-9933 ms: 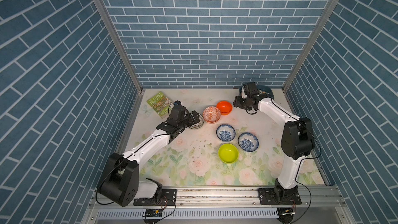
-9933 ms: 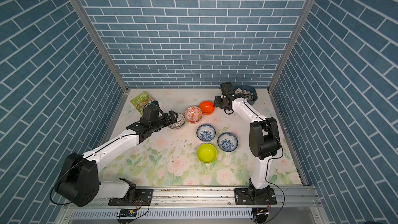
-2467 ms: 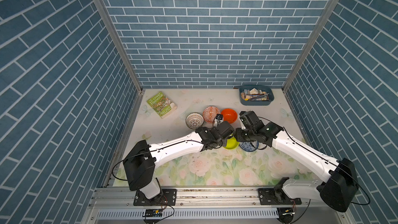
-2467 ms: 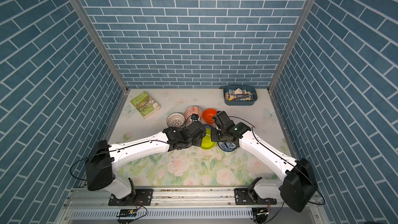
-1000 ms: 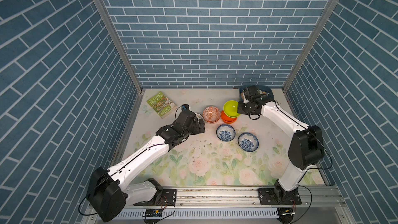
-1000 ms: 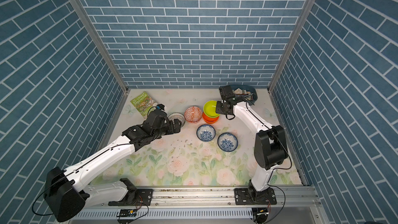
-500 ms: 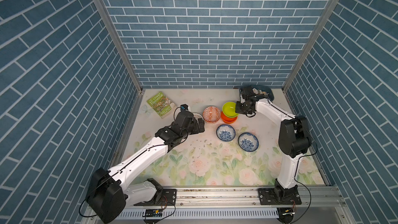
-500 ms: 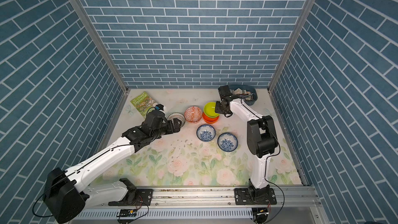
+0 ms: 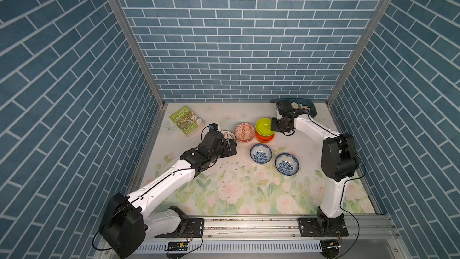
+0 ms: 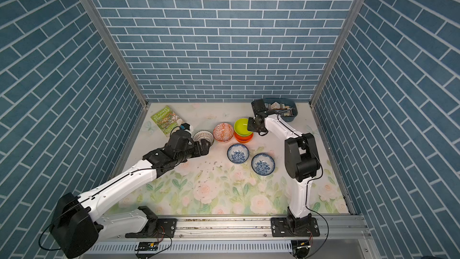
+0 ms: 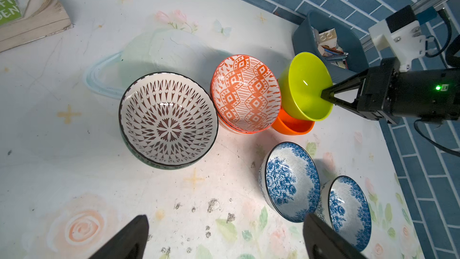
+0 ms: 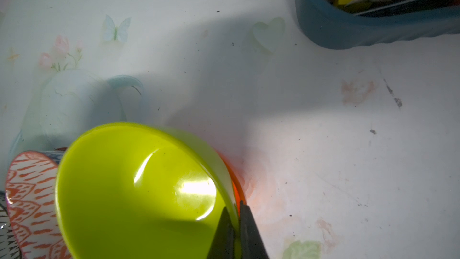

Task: Stack the bowls
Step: Place the bowl on the bowl.

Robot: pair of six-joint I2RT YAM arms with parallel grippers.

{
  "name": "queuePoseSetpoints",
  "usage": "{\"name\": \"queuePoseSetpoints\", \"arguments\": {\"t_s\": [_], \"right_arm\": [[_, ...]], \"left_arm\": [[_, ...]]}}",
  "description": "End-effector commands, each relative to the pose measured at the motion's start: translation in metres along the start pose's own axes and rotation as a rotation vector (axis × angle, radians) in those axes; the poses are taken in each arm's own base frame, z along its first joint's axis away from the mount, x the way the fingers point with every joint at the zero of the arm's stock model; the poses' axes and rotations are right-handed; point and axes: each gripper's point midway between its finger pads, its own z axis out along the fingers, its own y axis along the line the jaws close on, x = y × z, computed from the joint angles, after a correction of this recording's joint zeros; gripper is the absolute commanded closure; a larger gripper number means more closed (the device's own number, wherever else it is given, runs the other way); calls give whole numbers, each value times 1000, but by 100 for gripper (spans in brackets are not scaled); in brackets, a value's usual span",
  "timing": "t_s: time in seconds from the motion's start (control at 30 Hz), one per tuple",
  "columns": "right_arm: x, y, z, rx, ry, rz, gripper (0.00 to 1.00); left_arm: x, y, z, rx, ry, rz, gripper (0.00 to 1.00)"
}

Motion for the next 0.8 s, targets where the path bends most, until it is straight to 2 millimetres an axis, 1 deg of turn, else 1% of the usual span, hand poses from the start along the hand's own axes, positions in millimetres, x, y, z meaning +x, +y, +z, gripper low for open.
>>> {"name": "queuePoseSetpoints", "arguments": {"t_s": [0.0, 0.17, 0.57, 0.6, 0.67, 0.77], "right_arm": [[8, 3, 1, 6, 5, -14, 100], [11, 3, -1, 6, 1, -4, 100], [22, 9, 6, 12, 32, -22, 100], [23, 9, 6, 13, 35, -23, 96], [23, 10, 5, 11, 35, -24, 84], [23, 12, 2, 14, 34, -30, 70]], "left_arm": [[0, 3, 1, 3, -9, -19, 0], [2, 3, 4, 5, 1, -17, 0], [3, 3, 4, 8, -2, -19, 0], [3, 3, 4, 8, -3, -20, 0], [2, 2, 3, 11, -4, -17, 0], [1, 0, 4, 13, -5, -16, 0]]}}
